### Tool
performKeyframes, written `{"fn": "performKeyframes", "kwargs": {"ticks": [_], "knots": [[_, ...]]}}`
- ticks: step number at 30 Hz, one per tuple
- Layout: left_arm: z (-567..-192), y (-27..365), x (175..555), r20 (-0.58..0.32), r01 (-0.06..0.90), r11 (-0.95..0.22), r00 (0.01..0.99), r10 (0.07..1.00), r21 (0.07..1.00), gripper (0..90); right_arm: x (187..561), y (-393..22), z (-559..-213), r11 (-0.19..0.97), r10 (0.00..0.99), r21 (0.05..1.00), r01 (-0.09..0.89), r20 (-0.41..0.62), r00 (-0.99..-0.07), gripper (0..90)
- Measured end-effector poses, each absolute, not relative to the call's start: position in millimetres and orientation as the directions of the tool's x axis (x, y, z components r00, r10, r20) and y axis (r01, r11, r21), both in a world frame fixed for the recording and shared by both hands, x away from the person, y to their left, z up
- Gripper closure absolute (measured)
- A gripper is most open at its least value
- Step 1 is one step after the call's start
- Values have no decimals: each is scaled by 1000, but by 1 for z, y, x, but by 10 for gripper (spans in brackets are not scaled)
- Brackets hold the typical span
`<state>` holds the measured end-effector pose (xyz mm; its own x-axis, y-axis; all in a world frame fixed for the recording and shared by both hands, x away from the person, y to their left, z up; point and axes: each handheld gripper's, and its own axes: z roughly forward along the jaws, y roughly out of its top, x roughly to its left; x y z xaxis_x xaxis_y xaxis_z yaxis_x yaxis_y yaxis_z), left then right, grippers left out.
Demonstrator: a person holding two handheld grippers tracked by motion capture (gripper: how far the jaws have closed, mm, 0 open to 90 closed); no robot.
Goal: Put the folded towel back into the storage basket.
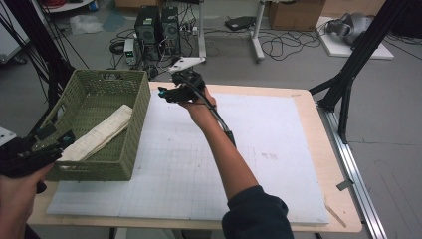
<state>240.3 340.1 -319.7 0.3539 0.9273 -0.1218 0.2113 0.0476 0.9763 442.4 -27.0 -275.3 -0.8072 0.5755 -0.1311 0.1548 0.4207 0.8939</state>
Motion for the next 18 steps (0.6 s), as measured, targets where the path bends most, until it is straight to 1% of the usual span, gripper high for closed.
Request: {"fn": "performKeyframes", "kwargs": {"ticks": [3,7,12,14,18], "knots": [[-320,324,246,-123,213,40,393,911,976,285,434,-53,-276,411,598,897,164,-130,-791,305],[-320,301,255,-130,213,37,437,890,976,277,421,-87,-280,407,626,895,185,-126,-770,281],[-323,271,266,-132,219,26,487,863,975,278,405,-125,-291,398,657,895,202,-124,-743,273],[-324,260,270,-135,222,23,504,853,975,278,400,-139,-294,401,672,887,229,-115,-731,249],[-325,236,276,-131,226,8,538,833,974,279,386,-167,-299,389,695,895,219,-129,-708,251]]}}
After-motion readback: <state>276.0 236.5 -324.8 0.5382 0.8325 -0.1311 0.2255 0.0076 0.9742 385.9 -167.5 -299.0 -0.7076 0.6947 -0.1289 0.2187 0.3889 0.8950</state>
